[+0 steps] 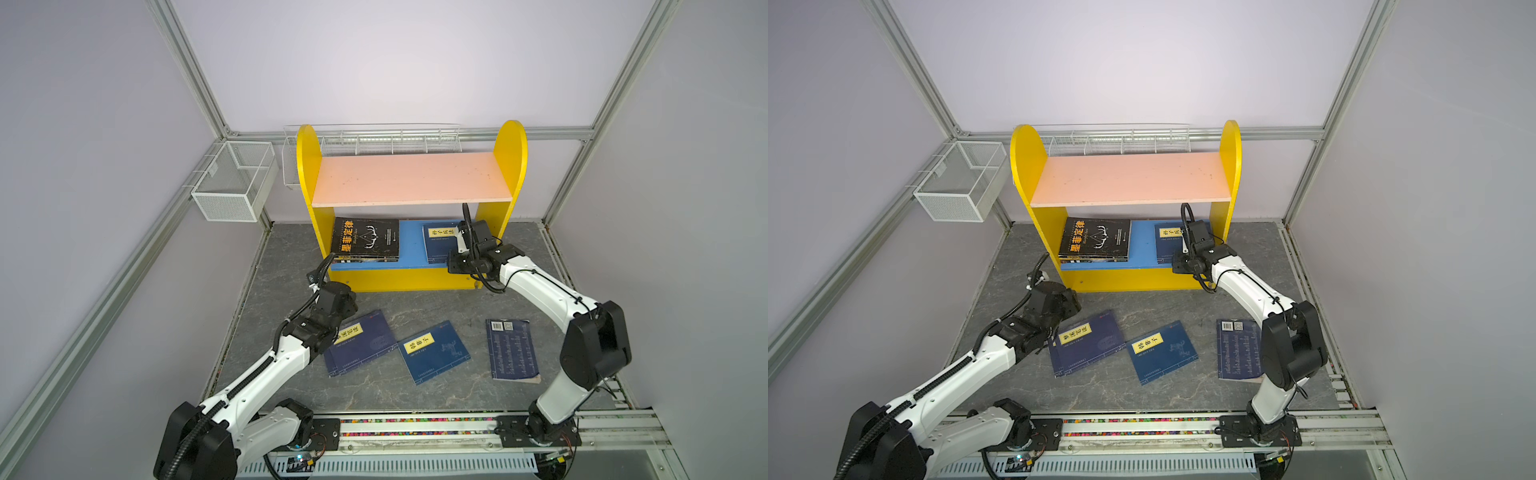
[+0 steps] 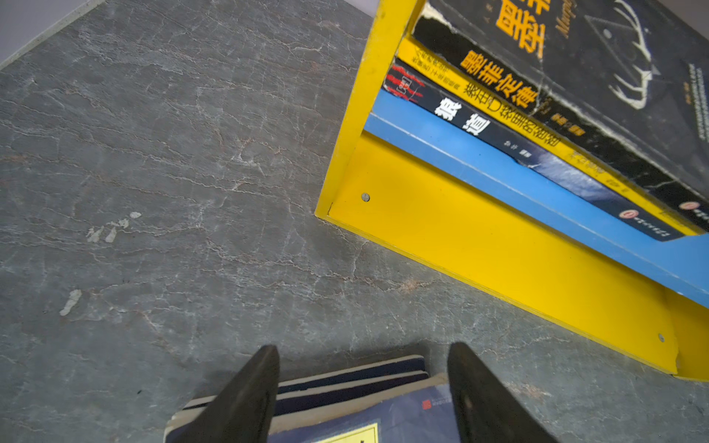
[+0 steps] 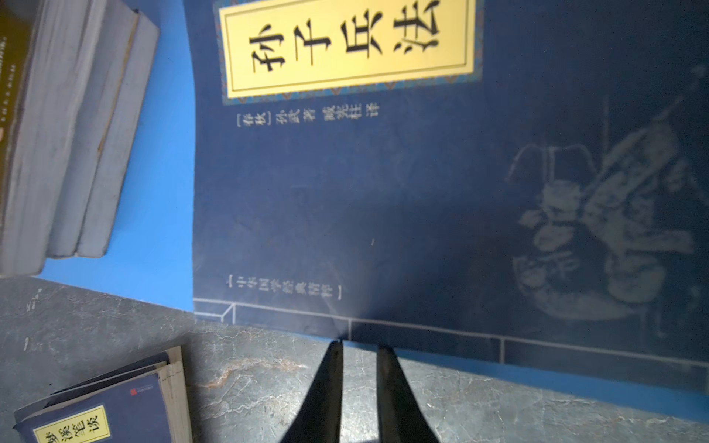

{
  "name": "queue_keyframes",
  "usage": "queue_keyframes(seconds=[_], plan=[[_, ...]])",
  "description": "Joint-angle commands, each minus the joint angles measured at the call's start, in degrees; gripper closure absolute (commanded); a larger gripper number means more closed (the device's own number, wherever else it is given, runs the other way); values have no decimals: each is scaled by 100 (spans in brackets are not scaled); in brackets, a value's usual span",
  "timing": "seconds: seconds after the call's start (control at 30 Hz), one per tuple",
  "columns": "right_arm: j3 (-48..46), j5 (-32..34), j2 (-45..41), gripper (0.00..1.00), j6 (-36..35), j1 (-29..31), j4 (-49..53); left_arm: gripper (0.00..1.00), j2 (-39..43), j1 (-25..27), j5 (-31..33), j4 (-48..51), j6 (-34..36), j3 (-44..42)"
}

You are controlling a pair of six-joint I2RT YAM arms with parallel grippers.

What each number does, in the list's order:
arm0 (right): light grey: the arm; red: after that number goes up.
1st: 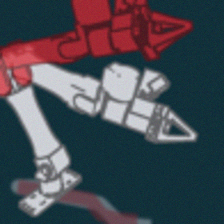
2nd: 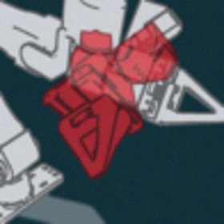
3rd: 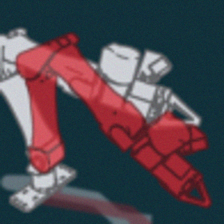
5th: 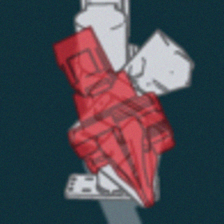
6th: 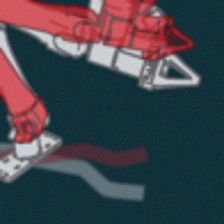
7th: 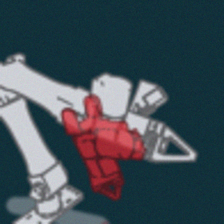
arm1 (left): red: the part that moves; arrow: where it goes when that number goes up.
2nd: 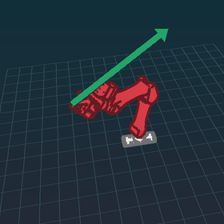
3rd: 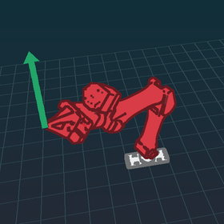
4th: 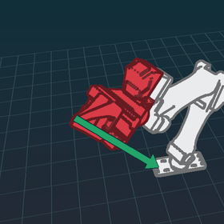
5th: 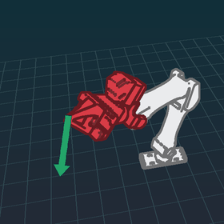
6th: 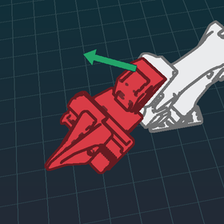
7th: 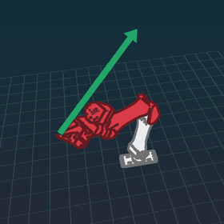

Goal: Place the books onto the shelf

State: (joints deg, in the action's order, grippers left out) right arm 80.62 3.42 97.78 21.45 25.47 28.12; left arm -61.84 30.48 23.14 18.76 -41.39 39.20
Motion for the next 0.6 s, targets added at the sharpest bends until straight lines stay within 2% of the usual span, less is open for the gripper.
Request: queue_keyframes(seconds=[0.0,0.17,0.3,0.47,0.57], plan=[[164,106,42,79,-164,-60,-9,30,-30,-19,101,86,-71,96],[44,181,-86,80,-159,-95,-5,30,-119,-26,18,57,-24,122],[-276,71,-448,79,-289,-58,-251,30,-329,-33,-229,69,280,206],[-992,-193,-1085,75,-487,149,-311,32,-924,-21,-1121,-36,1039,401],[-1702,-597,-1515,68,-401,202,-266,33,-1378,99,-1664,79,1449,683]])
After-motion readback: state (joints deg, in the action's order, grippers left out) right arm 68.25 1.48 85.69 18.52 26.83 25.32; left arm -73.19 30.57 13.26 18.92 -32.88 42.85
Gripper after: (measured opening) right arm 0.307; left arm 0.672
